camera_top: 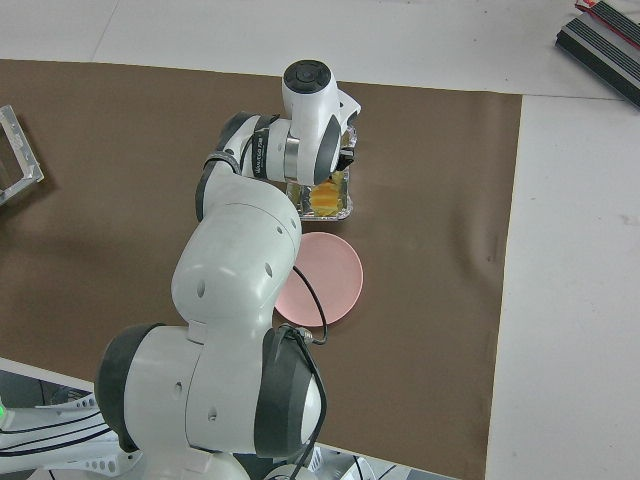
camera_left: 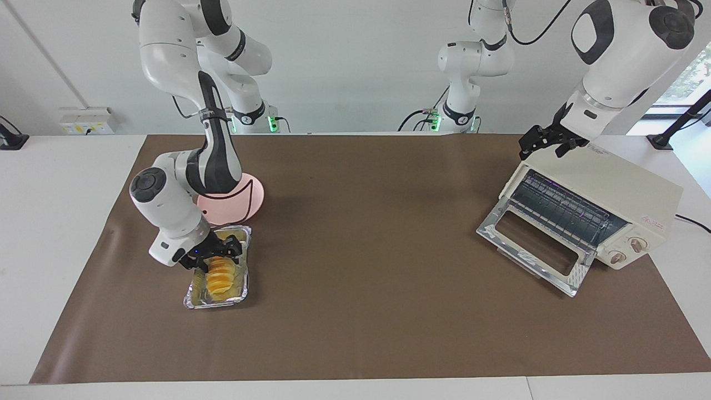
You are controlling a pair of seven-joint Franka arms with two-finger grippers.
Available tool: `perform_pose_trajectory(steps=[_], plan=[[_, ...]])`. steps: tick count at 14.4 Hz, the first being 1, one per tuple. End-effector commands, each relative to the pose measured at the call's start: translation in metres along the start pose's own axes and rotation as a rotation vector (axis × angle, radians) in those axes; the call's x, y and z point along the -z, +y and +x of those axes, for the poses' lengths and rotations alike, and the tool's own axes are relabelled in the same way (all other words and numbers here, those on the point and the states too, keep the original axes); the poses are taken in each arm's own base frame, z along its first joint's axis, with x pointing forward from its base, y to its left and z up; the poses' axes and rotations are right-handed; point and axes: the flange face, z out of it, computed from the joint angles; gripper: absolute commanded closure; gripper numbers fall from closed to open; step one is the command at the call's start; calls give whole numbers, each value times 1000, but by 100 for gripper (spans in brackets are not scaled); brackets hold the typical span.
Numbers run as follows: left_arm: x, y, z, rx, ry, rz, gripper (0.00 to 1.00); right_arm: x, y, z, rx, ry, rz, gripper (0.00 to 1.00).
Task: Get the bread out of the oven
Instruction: 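Grasp the bread slices with the right gripper and lift them out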
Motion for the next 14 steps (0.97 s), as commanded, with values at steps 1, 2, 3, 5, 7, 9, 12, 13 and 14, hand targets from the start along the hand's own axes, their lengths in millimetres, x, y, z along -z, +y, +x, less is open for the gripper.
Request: perform_pose_trajectory(steps=[1,2,3,5,7,9,12,13,14], plan=[[2,0,-8,11,13,-15,0,27,0,4,-5,-24,-9,100],[2,-2,-7,14,12,-15,0,43,-2,10,-3,-45,-4,100],[2,-2,-8,14,13,-16,0,58,-2,13,-4,-64,1,100],[2,0,-8,11,13,-15,0,87,-4,11,-5,-89,5,100],[2,0,-8,11,13,-15,0,120,-4,-5,-15,-108,2,100],[2,-2,-7,14,12,-15,0,151,-14,-31,-22,-182,12,100],[2,-2,-7,14,12,-15,0,174,-22,-69,-41,-248,12,100],[2,-2,-7,15,12,-15,0,165,-20,-92,-71,-277,12,100],[2,-2,-8,14,13,-16,0,154,-21,-110,-84,-296,20,100]])
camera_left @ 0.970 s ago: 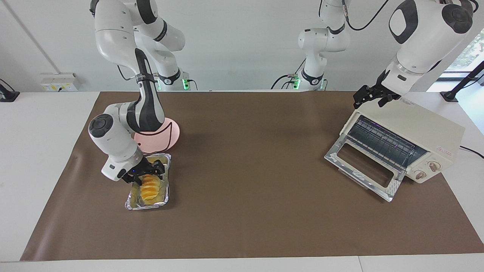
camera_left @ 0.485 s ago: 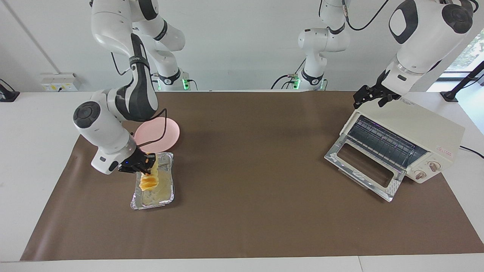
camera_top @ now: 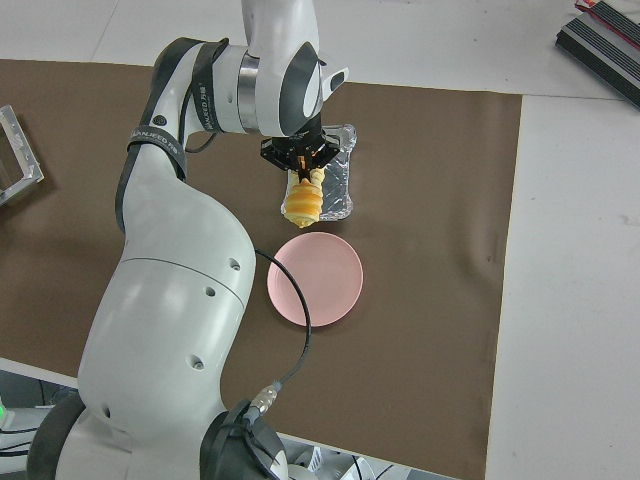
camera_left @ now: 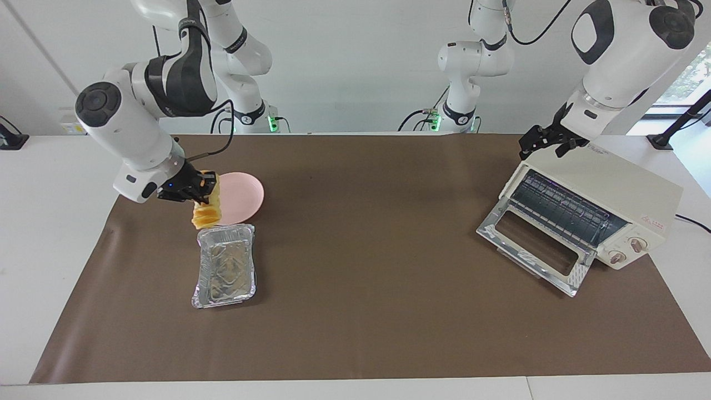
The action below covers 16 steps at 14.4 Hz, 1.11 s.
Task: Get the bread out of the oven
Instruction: 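Grasp the bread slices with the right gripper and lift them out, then lower the bread slices onto the pink plate with the right gripper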
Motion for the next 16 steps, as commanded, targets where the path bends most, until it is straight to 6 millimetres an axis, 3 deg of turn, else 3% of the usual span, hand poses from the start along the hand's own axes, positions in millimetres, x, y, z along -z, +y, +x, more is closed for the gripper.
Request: perform_pose_trajectory(steps=[1,6,13,16], plan=[[2,-2,-8,13,13,-16,0,-45,2,-47,-59,-46,18,100],[2,-2,-8,13,13,-16,0,-103,-2,-73,-74,6,-10,100],[2,-2,-8,13,13,-16,0,-133,-5,-65,-57,63,-24,100],[1,0,-7,10,12,-15,0,-137,-8,-64,-46,71,-28,100]])
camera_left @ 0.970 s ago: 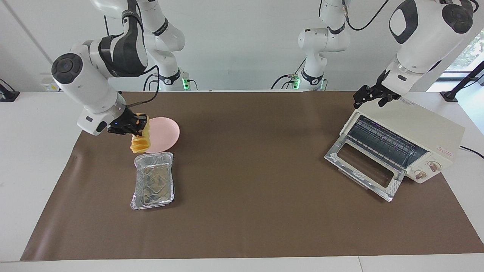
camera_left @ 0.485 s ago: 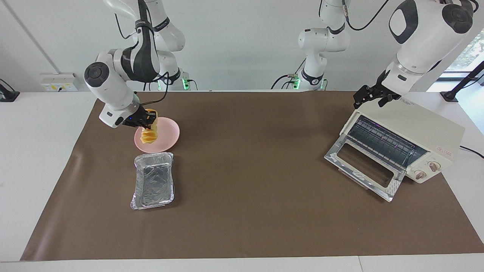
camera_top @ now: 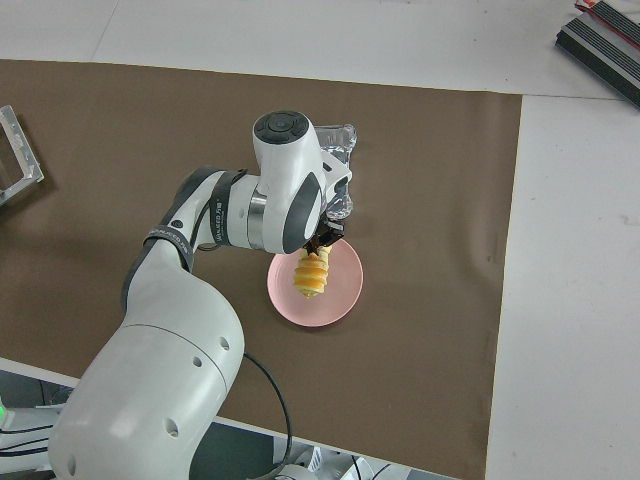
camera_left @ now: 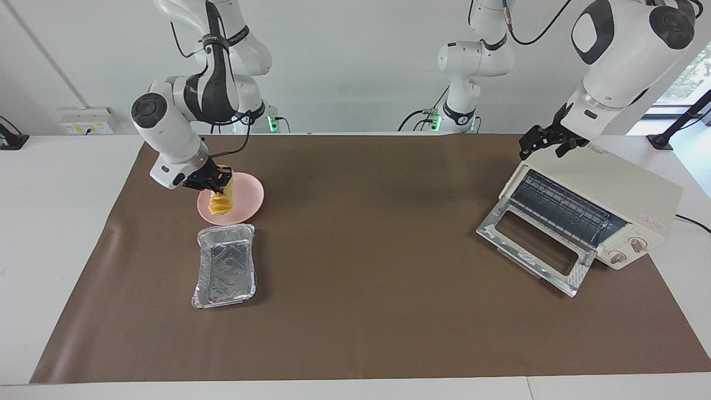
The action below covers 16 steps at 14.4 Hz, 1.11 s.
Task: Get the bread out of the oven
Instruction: 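Lower the bread slices onto the pink plate with the right gripper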
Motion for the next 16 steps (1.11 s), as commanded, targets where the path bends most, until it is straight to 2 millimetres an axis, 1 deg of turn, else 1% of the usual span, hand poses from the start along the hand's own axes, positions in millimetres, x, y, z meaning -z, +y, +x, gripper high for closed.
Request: perform_pose_trajectory(steps=[1,4,13,16], plan=[[1,0,-7,10,12,-15,0,-4,-7,-4,1,11,4,100],[2,0,-8,10,13,-15,0,-10,-7,-9,-1,1,4,100],[2,-2,-7,13,12,-15,0,-32,-7,-9,-6,2,5,100],[1,0,-7,12,12,-15,0,-35,-8,-8,-6,8,5,100]])
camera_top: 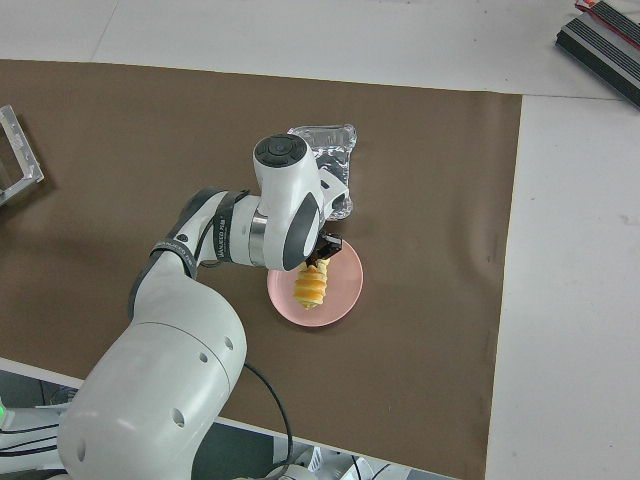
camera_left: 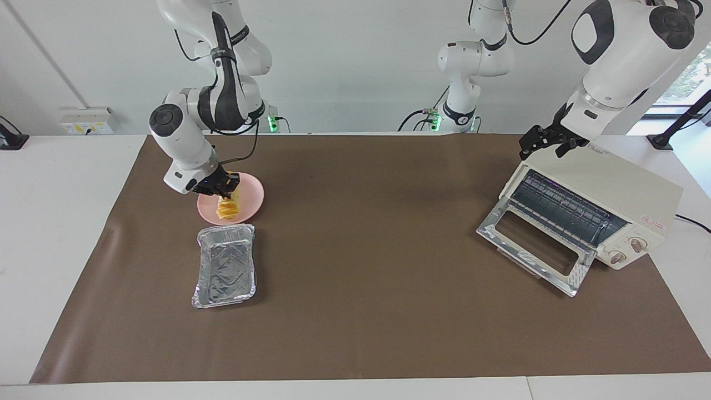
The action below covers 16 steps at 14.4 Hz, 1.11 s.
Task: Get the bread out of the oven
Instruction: 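Lower the bread slices onto the pink plate with the right gripper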
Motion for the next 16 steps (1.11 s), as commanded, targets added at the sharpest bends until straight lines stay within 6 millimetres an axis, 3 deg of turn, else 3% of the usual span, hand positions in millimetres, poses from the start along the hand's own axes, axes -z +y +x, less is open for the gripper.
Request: perform_pose_trajectory(steps=[1,4,6,7,10,12,16], plan=[[2,-2,-7,13,12,-15,0,-4,-3,0,-14,18,5,100],[1,0,-7,11,12,-15,0,-7,-18,1,-13,13,2,100],[2,-2,-7,13,12,-15,0,-5,-19,2,-62,16,2,16],[2,0,-8,11,13,-15,0,-3,-19,3,-63,21,1,0],[1,0,-7,11,12,-15,0,0,-20,7,-61,19,3,0],[2,0,-8,10,13,-15,0,15,-19,18,-56,26,6,0],[2,-2,-7,13,12,-15,0,91,-13,45,-48,100,0,0]])
